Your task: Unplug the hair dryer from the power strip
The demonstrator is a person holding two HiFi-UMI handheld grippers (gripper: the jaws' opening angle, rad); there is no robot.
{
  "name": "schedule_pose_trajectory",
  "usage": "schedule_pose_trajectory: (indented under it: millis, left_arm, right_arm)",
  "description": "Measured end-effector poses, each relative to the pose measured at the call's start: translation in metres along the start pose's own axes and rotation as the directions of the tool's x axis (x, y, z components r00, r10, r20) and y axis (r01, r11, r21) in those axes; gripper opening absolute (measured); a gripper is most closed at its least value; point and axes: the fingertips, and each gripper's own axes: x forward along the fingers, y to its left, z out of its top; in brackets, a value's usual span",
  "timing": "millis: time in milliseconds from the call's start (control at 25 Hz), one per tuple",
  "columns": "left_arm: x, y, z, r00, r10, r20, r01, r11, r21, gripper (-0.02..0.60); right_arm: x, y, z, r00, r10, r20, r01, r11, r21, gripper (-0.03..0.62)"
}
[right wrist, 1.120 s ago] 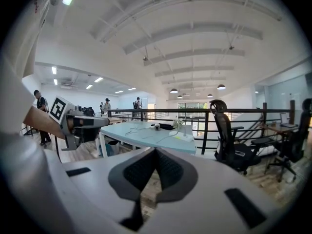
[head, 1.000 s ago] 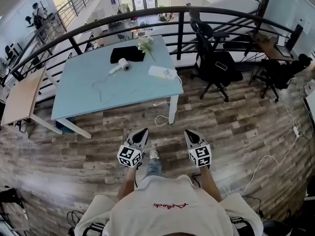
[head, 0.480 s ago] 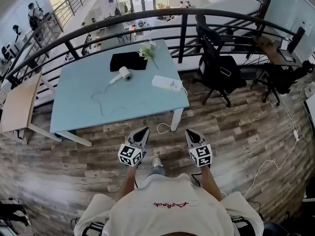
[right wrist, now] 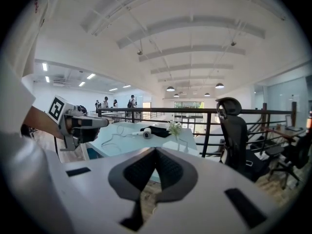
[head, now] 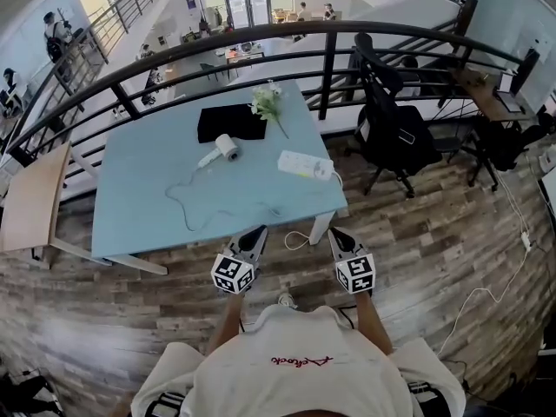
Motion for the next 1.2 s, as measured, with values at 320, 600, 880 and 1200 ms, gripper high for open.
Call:
schedule_pose_trajectory:
  millis: [320, 600, 880, 1200]
  left_arm:
    - [0.020, 0.039, 0.009, 0.999, -0.037, 0.010, 0.036, 0.999, 0.013, 0.009]
    - [0.034, 0.042, 0.007, 0.997, -0.077, 0.010, 0.077, 0.997, 0.015, 0.009]
    - [0.037, 0.037, 0.002, 0.995, -0.100, -0.008, 0.100, 0.995, 0.013, 0.009]
    - [0.042, 0.038, -0.011, 0.995, -0.096, -0.029, 0.096, 0.995, -0.001, 0.009]
  right_arm:
    - [0.039, -0.001, 0.012, 1.000, -0.028, 0.012, 0.028, 1.000, -0.001, 0.017]
    - [0.043, -0.006, 0.010, 0.998, -0.060, 0.005, 0.060, 0.998, 0.003, 0.017]
    - [0.037, -0.006, 0.004, 0.997, -0.076, -0.002, 0.076, 0.997, 0.014, 0.017]
    - [0.042, -0.013, -0.002, 0.998, -0.069, -0.011, 0.069, 0.997, 0.018, 0.017]
